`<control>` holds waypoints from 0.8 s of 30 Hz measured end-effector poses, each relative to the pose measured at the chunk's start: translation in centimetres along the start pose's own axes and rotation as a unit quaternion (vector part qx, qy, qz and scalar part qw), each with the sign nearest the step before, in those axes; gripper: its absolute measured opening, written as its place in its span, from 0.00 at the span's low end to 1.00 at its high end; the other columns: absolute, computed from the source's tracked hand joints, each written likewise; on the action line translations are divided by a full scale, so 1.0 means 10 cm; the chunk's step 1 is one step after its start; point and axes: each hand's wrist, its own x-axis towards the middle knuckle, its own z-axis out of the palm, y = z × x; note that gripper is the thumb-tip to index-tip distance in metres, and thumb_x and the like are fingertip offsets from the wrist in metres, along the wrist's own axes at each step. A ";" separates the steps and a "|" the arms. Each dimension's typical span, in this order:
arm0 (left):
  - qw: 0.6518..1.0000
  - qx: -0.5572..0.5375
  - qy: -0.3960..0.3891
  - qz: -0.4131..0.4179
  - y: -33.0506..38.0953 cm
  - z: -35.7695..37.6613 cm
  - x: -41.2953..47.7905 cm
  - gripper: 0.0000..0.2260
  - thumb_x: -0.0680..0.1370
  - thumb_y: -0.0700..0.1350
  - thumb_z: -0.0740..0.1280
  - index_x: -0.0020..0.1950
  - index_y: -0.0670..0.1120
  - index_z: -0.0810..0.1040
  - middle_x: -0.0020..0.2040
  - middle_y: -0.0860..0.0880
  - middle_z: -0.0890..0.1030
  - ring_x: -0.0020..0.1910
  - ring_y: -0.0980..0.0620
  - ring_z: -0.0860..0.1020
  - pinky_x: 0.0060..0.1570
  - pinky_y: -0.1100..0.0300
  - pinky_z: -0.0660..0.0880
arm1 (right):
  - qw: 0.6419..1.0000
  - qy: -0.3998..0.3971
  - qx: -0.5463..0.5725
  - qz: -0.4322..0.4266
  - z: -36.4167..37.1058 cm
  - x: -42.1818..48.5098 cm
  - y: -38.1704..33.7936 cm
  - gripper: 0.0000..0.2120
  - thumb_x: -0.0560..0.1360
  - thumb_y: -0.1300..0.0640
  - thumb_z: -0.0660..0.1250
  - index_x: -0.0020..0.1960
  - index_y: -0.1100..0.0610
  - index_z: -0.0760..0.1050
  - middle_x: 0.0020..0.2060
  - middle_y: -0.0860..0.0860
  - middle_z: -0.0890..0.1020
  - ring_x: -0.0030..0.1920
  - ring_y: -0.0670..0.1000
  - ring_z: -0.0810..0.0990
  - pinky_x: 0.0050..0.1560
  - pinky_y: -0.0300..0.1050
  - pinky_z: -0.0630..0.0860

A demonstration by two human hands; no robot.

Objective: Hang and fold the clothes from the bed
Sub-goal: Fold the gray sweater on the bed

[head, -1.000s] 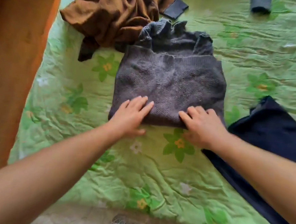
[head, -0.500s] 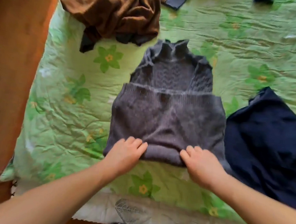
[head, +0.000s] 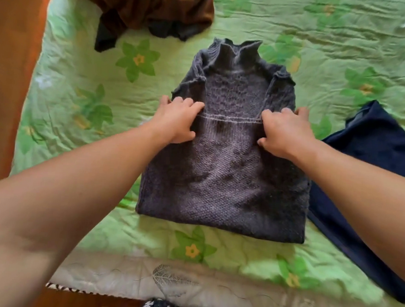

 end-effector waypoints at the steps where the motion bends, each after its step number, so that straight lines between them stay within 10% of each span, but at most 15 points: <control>1: 1.000 0.009 0.010 0.009 0.02 -0.07 -0.04 0.25 0.72 0.52 0.70 0.68 0.51 0.70 0.59 0.46 0.76 0.59 0.42 0.77 0.58 0.45 0.64 | 0.999 0.034 0.017 -0.021 -0.04 -0.05 -0.02 0.15 0.74 0.45 0.69 0.51 0.53 0.68 0.51 0.56 0.83 0.56 0.59 0.80 0.59 0.58 0.66; 8: 0.967 -0.084 0.216 0.102 -0.06 0.10 -1.18 0.15 0.74 0.44 0.61 0.59 0.46 0.78 0.48 0.43 0.74 0.32 0.40 0.75 0.30 0.50 0.73 | 0.966 0.176 0.104 -0.161 0.28 -1.35 -0.20 0.07 0.67 0.59 0.68 0.42 0.54 0.71 0.29 0.53 0.76 0.29 0.59 0.76 0.41 0.54 0.72; 15: 0.981 -0.021 0.119 0.154 0.11 0.56 -1.54 0.09 0.65 0.46 0.63 0.41 0.44 0.76 0.51 0.42 0.77 0.53 0.39 0.77 0.47 0.47 0.73 | 0.976 0.148 0.072 -0.144 0.68 -1.68 -0.40 0.05 0.66 0.62 0.68 0.41 0.55 0.74 0.30 0.52 0.72 0.30 0.58 0.75 0.52 0.58 0.71; 18: 0.977 -0.042 0.018 0.206 0.22 0.64 -1.68 0.10 0.67 0.50 0.62 0.44 0.46 0.73 0.46 0.45 0.76 0.42 0.40 0.78 0.40 0.49 0.74 | 0.974 0.118 0.064 -0.183 0.70 -1.70 -0.42 0.05 0.64 0.64 0.64 0.38 0.55 0.72 0.25 0.52 0.73 0.25 0.57 0.75 0.58 0.60 0.72; 24: 0.972 -0.187 -0.041 0.137 0.26 0.52 -1.65 0.20 0.77 0.66 0.56 0.61 0.54 0.71 0.52 0.53 0.76 0.52 0.49 0.78 0.46 0.51 0.77 | 0.971 -0.047 0.074 -0.223 0.65 -1.80 -0.45 0.21 0.74 0.32 0.58 0.40 0.49 0.73 0.29 0.50 0.79 0.30 0.56 0.80 0.36 0.50 0.66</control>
